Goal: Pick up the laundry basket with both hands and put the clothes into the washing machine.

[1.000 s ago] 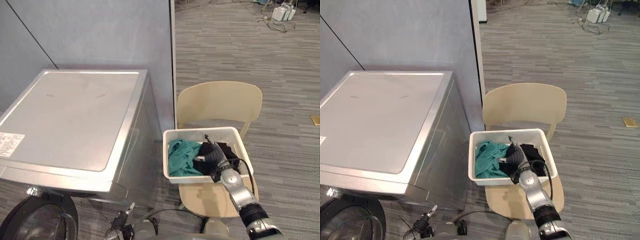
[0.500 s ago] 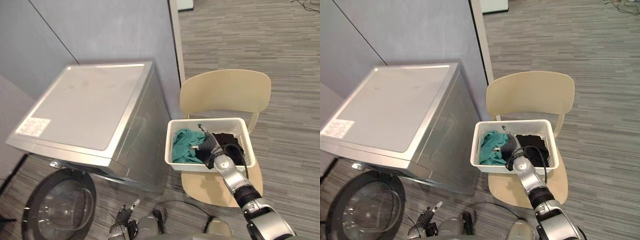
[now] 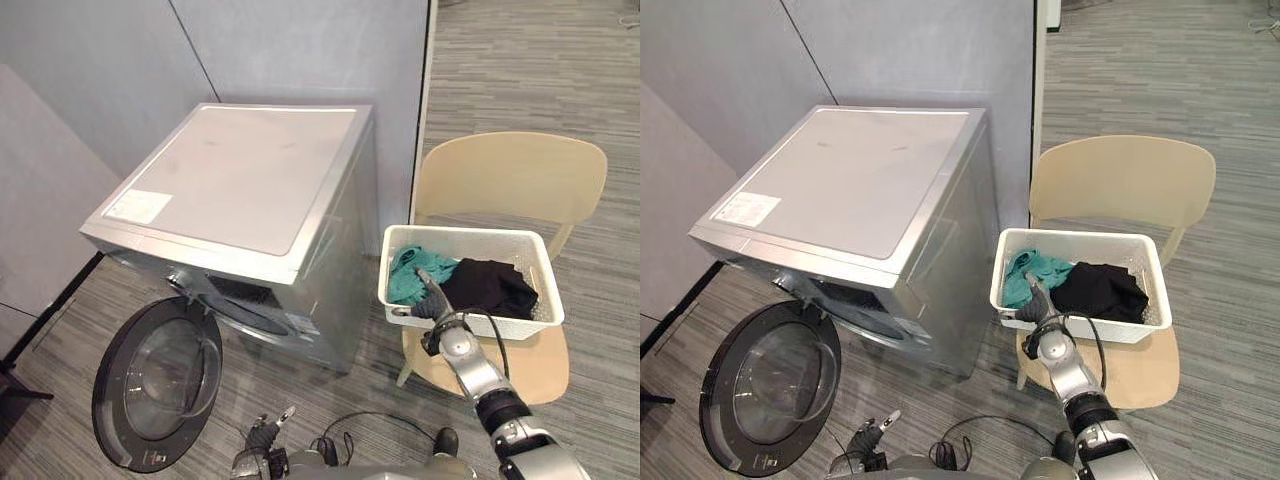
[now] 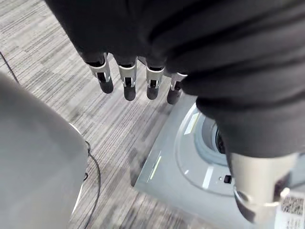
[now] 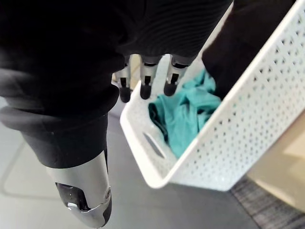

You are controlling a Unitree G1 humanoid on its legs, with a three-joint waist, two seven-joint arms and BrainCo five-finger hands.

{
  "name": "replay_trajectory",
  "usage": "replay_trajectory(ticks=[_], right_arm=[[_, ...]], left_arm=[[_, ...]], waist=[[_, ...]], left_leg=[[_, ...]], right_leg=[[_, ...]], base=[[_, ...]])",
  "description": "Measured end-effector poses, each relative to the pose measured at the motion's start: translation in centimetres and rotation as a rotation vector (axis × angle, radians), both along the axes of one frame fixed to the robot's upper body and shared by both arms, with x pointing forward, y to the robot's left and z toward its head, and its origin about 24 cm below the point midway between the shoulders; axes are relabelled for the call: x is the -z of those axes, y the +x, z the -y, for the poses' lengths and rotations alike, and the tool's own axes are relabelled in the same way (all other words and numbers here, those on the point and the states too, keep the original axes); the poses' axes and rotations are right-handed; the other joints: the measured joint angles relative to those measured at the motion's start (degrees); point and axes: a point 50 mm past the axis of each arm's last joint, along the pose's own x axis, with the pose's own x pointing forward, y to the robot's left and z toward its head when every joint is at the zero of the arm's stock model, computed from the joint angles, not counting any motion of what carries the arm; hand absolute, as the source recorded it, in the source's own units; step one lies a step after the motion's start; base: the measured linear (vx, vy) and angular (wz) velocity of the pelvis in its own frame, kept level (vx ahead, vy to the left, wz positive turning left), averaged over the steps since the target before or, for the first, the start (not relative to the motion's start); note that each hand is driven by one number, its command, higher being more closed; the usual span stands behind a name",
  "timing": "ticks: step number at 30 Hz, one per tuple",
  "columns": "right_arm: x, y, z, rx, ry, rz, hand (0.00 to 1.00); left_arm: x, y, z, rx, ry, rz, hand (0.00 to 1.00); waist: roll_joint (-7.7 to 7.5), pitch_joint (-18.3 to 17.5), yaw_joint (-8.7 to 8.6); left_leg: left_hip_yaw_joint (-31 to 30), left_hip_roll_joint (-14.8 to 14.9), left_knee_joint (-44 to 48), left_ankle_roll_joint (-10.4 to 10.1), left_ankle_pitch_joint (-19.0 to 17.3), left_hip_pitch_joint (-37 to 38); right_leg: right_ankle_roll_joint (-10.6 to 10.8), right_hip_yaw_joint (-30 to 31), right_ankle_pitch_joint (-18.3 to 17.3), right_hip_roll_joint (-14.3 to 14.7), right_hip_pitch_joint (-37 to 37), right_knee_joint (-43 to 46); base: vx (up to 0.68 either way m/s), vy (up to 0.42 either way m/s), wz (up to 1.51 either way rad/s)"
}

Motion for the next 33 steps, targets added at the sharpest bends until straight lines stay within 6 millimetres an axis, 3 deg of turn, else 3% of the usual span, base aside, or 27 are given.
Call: replay_trajectory(ticks=[3,4,7,10,14,16,17,19,21,23,26,29,31,33], right_arm=[[0.5,-0.5,-0.3,0.004,0.019,-0.018,0.0],[2.6,-2.6,0.3,0.075,0.045,-0.09,0.0],[2.6,-2.6,0.3,0.075,0.045,-0.09,0.0],[2.6,-2.5,0.5,0.093,0.058,-0.085,0.0],[1.6,-1.3,0.7,0.189,0.157,-0.035,0.0],[0.6,-0.3,0.7,0.241,0.226,0.008,0.0],[0.1,0.2,0.8,0.261,0.255,0.029,0.0],[-1.6,1.6,0.9,0.293,0.316,0.094,0.0],[-2.8,2.4,0.5,0.285,0.349,0.138,0.0],[-3.4,2.5,0.1,0.277,0.373,0.165,0.0],[-4.0,2.6,-0.1,0.259,0.377,0.19,0.0],[-5.4,2.9,0.3,0.244,0.365,0.247,0.0],[-5.6,2.9,0.9,0.241,0.325,0.257,0.0],[-6.2,3.2,1.1,0.229,0.296,0.279,0.0]], left_arm=[[0.1,-0.4,-0.1,0.0,0.005,-0.01,0.0],[0.0,-0.3,-1.5,0.016,0.046,-0.008,0.0],[0.0,-0.3,-1.5,0.016,0.046,-0.008,0.0],[0.0,-0.4,-1.9,0.007,0.053,-0.01,0.0],[-0.5,0.2,-3.9,-0.059,0.088,0.022,0.0],[-1.1,0.8,-6.0,-0.092,0.131,0.051,0.0],[-1.2,0.9,-6.6,-0.1,0.142,0.052,0.0],[-1.2,0.8,-6.9,-0.096,0.139,0.047,0.0],[-1.3,1.0,-6.9,-0.094,0.137,0.05,0.0],[-1.5,1.8,-7.1,-0.089,0.143,0.068,0.0],[-2.1,2.7,-8.0,-0.086,0.168,0.101,0.0],[-2.2,2.9,-8.2,-0.088,0.172,0.108,0.0],[-2.0,2.3,-8.0,-0.12,0.154,0.099,0.0],[-1.5,1.3,-7.0,-0.165,0.105,0.082,0.0]], waist=[[0.3,-0.2,0.01],[-4.67,-0.6,-1.18],[-4.68,-0.6,-1.18],[-5.58,-0.1,-1.16],[-7.64,1.0,0.53],[-9.74,3.1,2.08],[-10.09,4.3,2.25],[-9.47,6.3,3.95],[-8.91,8.4,5.25],[-8.91,9.6,4.8],[-9.58,9.5,4.84],[-10.56,9.6,4.69],[-10.5,9.7,4.84],[-11.39,9.1,4.99]], left_leg=[[1.2,-1.4,-0.4,0.4,-0.5,0.2],[0.6,0.1,-4.0,-0.2,0.3,4.4],[0.6,0.1,-4.0,-0.2,0.3,4.4],[-0.8,-0.4,-3.3,-0.2,0.3,2.5],[-2.8,-0.6,1.2,0.3,-0.2,-4.5],[-3.5,0.5,7.1,0.2,-2.6,-9.1],[-3.8,1.5,10.9,0.2,-4.4,-11.1],[-4.1,4.6,22.3,0.4,-9.9,-16.7],[-2.1,6.8,27.8,1.1,-13.2,-18.1],[-0.1,8.0,30.1,2.5,-14.8,-18.3],[-0.1,7.8,31.0,2.8,-14.9,-17.9],[-1.8,6.2,31.2,1.9,-14.0,-17.9],[-3.5,6.1,28.0,0.7,-11.6,-16.7],[-4.6,6.2,20.4,-0.7,-6.1,-15.1]], right_leg=[[0.4,1.3,1.4,-1.0,0.0,-1.8],[0.0,0.7,0.8,1.3,2.2,-2.0],[0.0,0.6,0.8,1.3,2.2,-2.0],[0.4,-0.8,0.5,0.9,2.0,-2.0],[0.0,-1.9,0.9,0.4,-2.2,-1.7],[-0.4,-2.0,1.5,1.0,-4.0,-1.5],[-0.4,-1.9,1.5,1.5,-4.8,-0.4],[-0.6,0.2,1.3,3.0,-9.2,4.3],[-0.6,4.1,1.3,3.9,-12.2,8.5],[0.0,7.6,-2.3,3.6,-14.7,14.8],[1.7,10.6,-15.2,3.3,-17.0,32.3],[0.5,10.2,-23.2,1.8,-15.1,35.4],[-0.4,8.3,-23.2,2.2,-14.0,34.7],[-2.9,6.4,-21.7,3.6,-13.5,31.4]], base=[[-0.06,0.074,-0.19],[-0.02,0.025,-0.05],[0.0,0.0,0.0],[-0.02,-0.002,0.24],[-0.04,-0.008,0.23],[-0.07,-0.023,0.03],[-0.08,0.004,-0.19],[-0.13,0.065,-0.64],[-0.22,0.193,-0.96],[-0.17,0.157,-0.47],[-0.06,0.009,0.06],[-0.03,-0.174,0.38],[-0.03,-0.264,0.44],[-0.02,-0.278,0.27]])
